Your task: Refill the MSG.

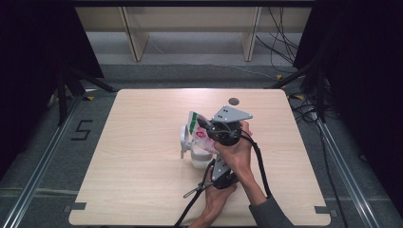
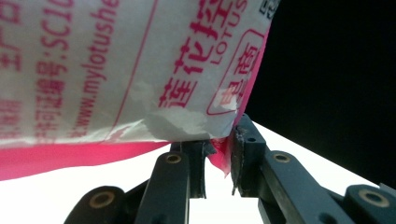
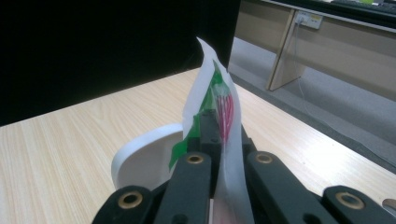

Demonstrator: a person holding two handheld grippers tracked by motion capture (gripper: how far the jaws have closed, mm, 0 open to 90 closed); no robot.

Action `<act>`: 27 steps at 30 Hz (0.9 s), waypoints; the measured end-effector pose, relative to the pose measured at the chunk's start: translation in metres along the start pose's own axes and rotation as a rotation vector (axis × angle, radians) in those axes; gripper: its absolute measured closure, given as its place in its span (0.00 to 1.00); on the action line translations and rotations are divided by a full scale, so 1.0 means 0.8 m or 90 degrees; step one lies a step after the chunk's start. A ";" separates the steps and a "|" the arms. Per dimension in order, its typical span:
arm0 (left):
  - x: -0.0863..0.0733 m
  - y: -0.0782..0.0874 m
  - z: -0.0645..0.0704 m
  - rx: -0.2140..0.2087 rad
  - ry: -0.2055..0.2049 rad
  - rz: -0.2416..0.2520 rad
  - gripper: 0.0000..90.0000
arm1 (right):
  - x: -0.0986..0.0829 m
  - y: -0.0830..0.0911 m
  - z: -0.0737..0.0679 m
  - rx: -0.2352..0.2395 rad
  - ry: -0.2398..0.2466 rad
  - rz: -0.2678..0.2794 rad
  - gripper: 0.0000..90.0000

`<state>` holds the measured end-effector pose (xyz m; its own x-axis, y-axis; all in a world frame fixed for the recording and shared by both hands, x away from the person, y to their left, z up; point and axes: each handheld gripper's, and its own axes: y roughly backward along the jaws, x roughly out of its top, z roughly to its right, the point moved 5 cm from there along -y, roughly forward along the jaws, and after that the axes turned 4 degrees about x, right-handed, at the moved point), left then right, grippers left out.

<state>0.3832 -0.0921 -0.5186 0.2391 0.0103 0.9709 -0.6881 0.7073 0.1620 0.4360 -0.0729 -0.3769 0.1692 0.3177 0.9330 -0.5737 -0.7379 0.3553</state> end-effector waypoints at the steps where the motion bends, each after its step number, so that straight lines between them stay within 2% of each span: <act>1: 0.000 -0.002 0.002 -0.012 0.006 0.011 0.86 | -0.001 0.000 -0.001 0.005 -0.005 -0.009 1.00; 3: 0.000 -0.002 0.001 -0.007 0.004 0.013 0.86 | -0.002 -0.002 0.000 0.002 -0.001 -0.007 1.00; 5: 0.000 -0.002 0.001 -0.006 0.000 0.011 0.86 | -0.002 -0.001 -0.001 0.013 -0.012 -0.010 1.00; 6: 0.000 0.000 0.001 0.000 -0.003 0.003 0.86 | -0.002 0.001 -0.001 0.005 -0.023 -0.013 1.00; 7: 0.000 0.000 0.001 0.008 -0.001 0.004 0.86 | -0.001 0.000 -0.001 0.014 -0.017 -0.006 1.00; 8: 0.000 0.000 0.001 0.006 -0.002 0.005 0.86 | 0.000 0.001 0.002 0.006 -0.003 0.000 1.00; 10: -0.001 -0.001 0.001 -0.004 -0.003 0.006 0.86 | -0.001 0.000 0.001 0.009 -0.006 -0.005 1.00; 11: -0.002 0.000 0.000 0.001 -0.009 -0.007 0.86 | -0.001 0.000 0.001 0.007 -0.007 -0.011 1.00; 12: -0.002 0.000 0.000 0.001 -0.008 -0.005 0.86 | -0.002 -0.003 0.001 0.011 -0.005 -0.006 1.00; 13: -0.001 -0.003 0.001 -0.008 0.005 0.014 0.86 | -0.002 -0.003 0.002 0.010 -0.003 -0.009 1.00; 14: -0.001 -0.002 0.001 -0.005 0.000 0.010 0.86 | -0.003 -0.003 0.001 0.009 -0.011 -0.012 1.00; 16: 0.000 -0.002 0.000 -0.005 0.001 0.012 0.86 | -0.001 -0.001 0.003 0.005 -0.001 -0.010 1.00; 17: 0.000 -0.002 0.001 -0.005 0.001 0.013 0.86 | -0.001 -0.001 0.002 0.001 -0.012 -0.007 1.00; 19: -0.001 -0.002 0.001 -0.007 0.004 0.014 0.86 | -0.001 -0.002 0.000 0.006 -0.012 -0.010 1.00; 20: -0.002 -0.002 0.001 -0.005 0.006 0.011 0.86 | -0.002 -0.004 0.001 -0.001 0.000 -0.009 1.00; 21: -0.002 -0.002 0.000 -0.006 0.006 0.011 0.86 | -0.003 -0.004 -0.001 0.006 -0.015 -0.019 1.00; 22: -0.001 -0.002 0.000 -0.005 0.006 0.012 0.86 | -0.004 -0.004 -0.002 0.009 -0.013 -0.024 1.00; 25: 0.000 -0.001 0.001 -0.004 0.004 0.015 0.86 | 0.000 -0.003 0.001 -0.002 0.012 -0.003 1.00; 27: -0.001 -0.002 0.001 -0.006 0.008 0.015 0.86 | -0.001 -0.003 -0.002 0.004 -0.005 -0.014 1.00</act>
<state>0.3837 -0.0938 -0.5193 0.2320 0.0359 0.9721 -0.6867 0.7138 0.1375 0.4356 -0.0704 -0.3788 0.1884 0.3289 0.9254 -0.5651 -0.7343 0.3760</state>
